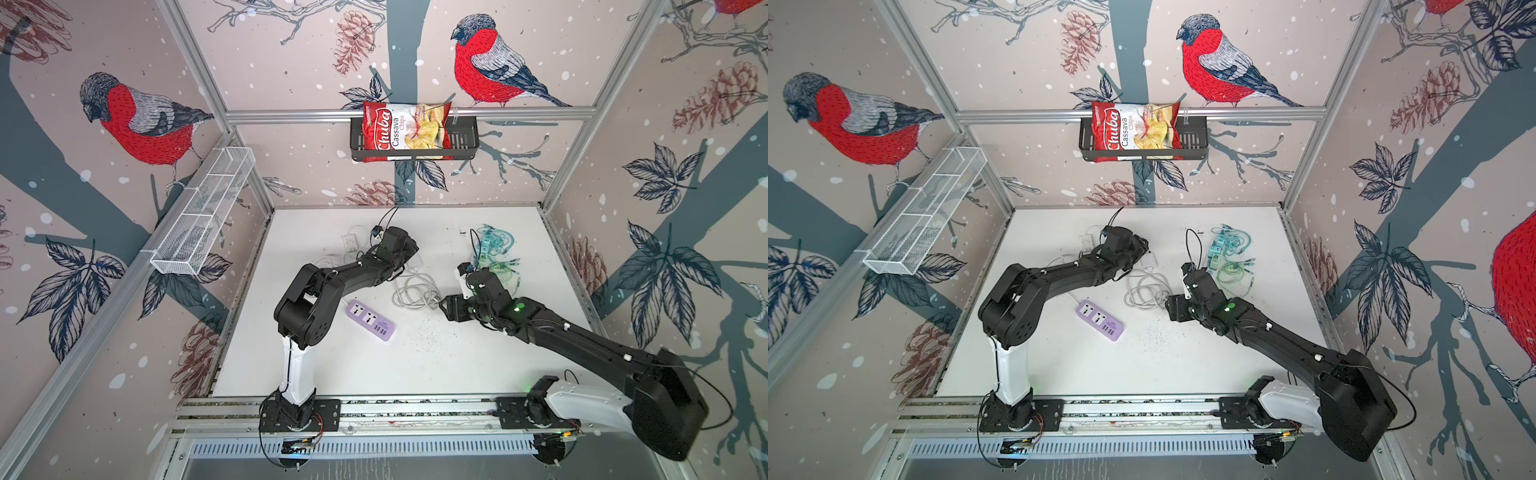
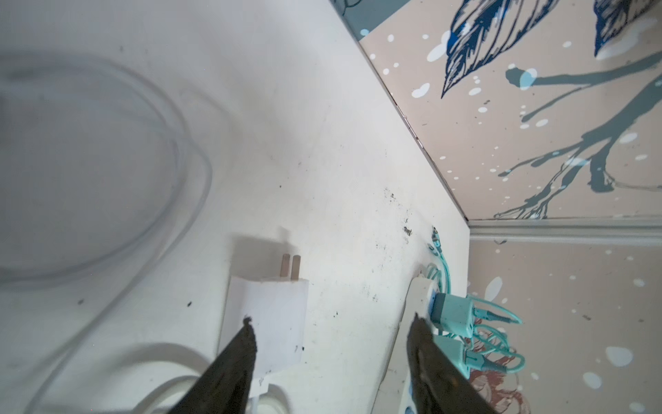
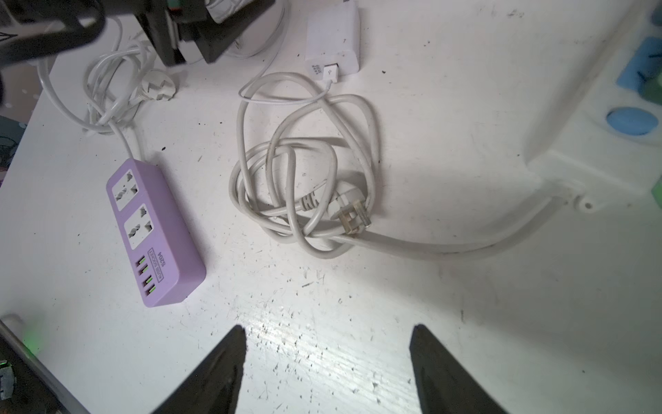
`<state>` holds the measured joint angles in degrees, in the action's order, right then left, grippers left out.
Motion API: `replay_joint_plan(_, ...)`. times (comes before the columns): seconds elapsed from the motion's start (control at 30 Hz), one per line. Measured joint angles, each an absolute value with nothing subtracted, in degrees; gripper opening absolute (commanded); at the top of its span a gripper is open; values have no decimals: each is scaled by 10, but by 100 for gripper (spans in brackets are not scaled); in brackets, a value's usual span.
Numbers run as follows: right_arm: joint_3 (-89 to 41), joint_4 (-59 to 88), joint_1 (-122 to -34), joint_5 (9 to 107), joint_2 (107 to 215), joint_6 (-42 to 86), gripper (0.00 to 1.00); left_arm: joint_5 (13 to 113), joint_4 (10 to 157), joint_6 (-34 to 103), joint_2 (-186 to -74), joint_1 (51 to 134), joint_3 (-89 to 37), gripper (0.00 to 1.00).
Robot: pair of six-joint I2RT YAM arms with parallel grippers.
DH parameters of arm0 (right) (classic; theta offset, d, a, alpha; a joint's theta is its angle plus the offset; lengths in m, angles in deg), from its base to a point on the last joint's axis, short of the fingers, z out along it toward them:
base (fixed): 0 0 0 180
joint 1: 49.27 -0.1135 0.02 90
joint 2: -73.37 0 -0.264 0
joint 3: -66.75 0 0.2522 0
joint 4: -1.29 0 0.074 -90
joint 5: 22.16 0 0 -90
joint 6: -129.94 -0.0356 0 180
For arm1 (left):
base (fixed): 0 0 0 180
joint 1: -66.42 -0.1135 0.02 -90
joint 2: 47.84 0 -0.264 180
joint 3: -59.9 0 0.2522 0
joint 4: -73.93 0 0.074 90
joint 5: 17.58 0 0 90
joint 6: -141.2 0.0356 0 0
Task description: Insert the plug
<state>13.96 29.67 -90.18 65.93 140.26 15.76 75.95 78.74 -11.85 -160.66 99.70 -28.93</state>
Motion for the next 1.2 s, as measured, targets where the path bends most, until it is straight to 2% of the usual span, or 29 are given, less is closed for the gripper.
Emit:
replay_joint_plan(0.13, 149, 288, -901, 659, 1396, 156, 74, 762, 888, 47, -1636, 991, -410, 62)
replay_joint_plan(0.33, 156, 291, -901, 659, 1389, 144, 73, 756, 1107, 357, -1773, 1000, -683, 60)
replay_joint_plan(0.5, 160, 293, -901, 659, 1362, 141, 73, 797, 1246, 530, -1821, 1006, -728, 57)
replay_joint_plan(0.83, 173, 310, -901, 659, 1331, 129, 73, 816, 1260, 651, -1829, 979, -730, 59)
replay_joint_plan(1.2, 174, 318, -902, 659, 1325, 126, 73, 815, 1254, 711, -1878, 977, -761, 57)
